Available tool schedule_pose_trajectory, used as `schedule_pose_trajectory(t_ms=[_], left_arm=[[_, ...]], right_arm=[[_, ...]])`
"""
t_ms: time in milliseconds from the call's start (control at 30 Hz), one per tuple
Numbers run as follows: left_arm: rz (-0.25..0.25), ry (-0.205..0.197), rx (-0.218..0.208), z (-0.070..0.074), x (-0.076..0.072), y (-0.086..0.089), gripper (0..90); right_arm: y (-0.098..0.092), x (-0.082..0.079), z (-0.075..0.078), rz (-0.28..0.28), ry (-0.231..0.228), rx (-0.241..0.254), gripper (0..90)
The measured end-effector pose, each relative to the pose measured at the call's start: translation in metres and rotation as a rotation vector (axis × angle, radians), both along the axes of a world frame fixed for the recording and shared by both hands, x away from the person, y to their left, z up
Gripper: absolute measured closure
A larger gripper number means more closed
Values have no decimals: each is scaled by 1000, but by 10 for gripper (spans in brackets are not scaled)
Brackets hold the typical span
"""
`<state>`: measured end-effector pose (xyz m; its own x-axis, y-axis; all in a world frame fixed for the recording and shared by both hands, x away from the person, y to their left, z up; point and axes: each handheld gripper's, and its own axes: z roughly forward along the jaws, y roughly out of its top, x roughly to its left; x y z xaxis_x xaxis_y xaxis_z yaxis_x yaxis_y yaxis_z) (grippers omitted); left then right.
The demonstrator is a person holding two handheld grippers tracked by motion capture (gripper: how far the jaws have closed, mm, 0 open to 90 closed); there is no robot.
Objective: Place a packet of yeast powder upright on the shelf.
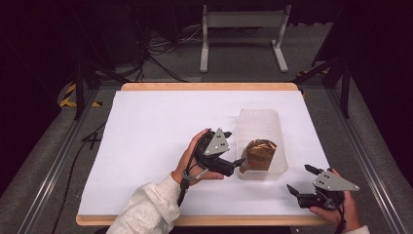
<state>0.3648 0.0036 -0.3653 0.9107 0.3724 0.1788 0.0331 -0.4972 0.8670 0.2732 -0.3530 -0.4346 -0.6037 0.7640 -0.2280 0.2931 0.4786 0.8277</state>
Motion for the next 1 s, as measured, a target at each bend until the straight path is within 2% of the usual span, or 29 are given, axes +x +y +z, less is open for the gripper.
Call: schedule_pose_trajectory(t_ms=[100,200,433,633,867,1000], left_arm=[[3,-2,32,-6,1,8,112],[24,-25,73,-11,2,15,98],[23,-26,111,-24,5,28,98],[49,-46,189,-35,7,35,98],[85,-50,208,-43,5,52,98],[99,-27,201,-46,3,65,98]], right_arm=[[0,0,-1,2,0,-3,114],[0,0,-1,4,-2,-7,114],[1,0,-1,5,0,-19,114],[1,0,-1,8,-6,-18,114],[1,0,0,11,-10,-18,113],[0,-1,0,10,-13,-15,113]])
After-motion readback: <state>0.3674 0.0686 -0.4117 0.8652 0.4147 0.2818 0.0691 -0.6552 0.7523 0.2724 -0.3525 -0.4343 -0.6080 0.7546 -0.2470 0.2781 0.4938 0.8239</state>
